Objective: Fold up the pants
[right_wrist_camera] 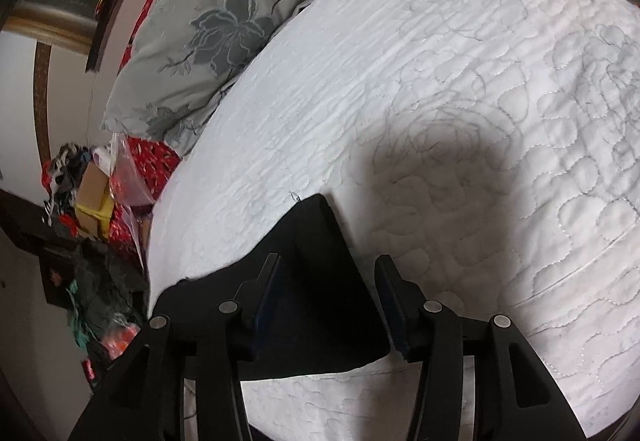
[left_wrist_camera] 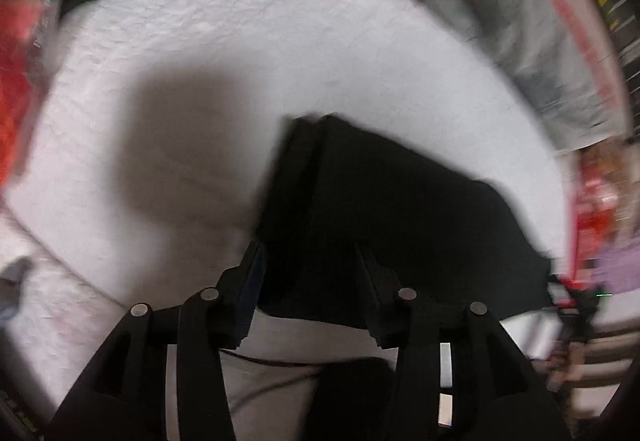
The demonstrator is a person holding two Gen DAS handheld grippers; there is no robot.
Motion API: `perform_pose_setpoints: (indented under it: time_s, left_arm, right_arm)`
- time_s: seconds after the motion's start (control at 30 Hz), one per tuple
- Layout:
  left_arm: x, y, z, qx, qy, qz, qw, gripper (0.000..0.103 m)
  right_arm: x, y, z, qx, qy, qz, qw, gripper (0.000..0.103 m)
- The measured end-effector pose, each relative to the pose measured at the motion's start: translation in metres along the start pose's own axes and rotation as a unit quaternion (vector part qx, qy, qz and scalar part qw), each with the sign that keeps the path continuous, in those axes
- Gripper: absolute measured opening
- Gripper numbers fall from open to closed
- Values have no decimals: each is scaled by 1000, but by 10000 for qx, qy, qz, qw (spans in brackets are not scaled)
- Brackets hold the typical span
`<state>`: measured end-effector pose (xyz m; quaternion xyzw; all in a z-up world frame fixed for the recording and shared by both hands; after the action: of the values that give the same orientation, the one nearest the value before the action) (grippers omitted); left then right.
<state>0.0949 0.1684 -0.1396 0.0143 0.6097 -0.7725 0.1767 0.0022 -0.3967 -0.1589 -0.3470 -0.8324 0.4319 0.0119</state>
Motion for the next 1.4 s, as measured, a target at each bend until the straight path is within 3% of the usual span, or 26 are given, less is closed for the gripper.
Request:
perform_pose_setpoints:
  time_s: [0.03,0.07,0.13,0.23,0.33,0.5,0.57,0.63,0.67,0.77,0.9,1.13,1.4]
  left_arm:
    - [0,7,0,-368,99,-8,9993,43]
    - [1,16,0,-561,147,-106,9983,45]
    - [2,22,-1,-556,3,-213,9982,45]
    - [-2,7,2,-154,-139,0,9998,45]
    - [-13,-19,3,256,-275,346,9987,45]
    - [-33,-25,10,615,-533,361,9960,45]
    - [-41,-15,17,340,-432,271,9981,45]
    - [-44,0,20,-400,-229,309,9985,45]
    - [-43,5,19,-584,-175,309,9977,45]
    - [-37,15,9,-797,-311,314,9958,49]
    - [-35,14,3,-783,-684,319,9941,50]
    - [-9,-21,10,-642,-950,431,9925,50]
    - [36,-56,88,11,-652,654,9957,50]
  right_arm:
    - [1,2,-1,172,-158,-28,9997,34]
    - [2,5,0,340,-252,-69,9991,29]
    - [2,4,1,379,-211,-97,9990,32]
    - [-3,-5,-5,179,-179,-35,9997,34]
    - [-14,-9,-9,73,-126,93,9999,48]
    - [-23,5,-15,116,-50,124,9998,49]
    - [-22,12,-19,136,-94,127,9998,49]
    - [-19,17,-24,272,-240,94,9993,49]
    - [-17,19,-24,319,-300,75,9990,49]
    - [-14,25,-25,488,-505,0,9975,43]
    - [-16,29,-25,585,-665,12,9961,43]
    - [-16,5,-20,128,-287,133,9994,45]
    - [3,-17,-9,125,-283,44,9995,51]
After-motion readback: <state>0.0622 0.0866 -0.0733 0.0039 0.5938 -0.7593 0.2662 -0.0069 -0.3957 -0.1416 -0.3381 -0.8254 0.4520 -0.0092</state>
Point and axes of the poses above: each gripper's, at about its wrist camera, not at the fingertips, and y roughly the way its jaws point, z to its right, x to its underside, the point moved 5 cm from there along y, roughly the way its jaws point, and after that the axes turned 2 degrees about -y, right-handed, at the moved point
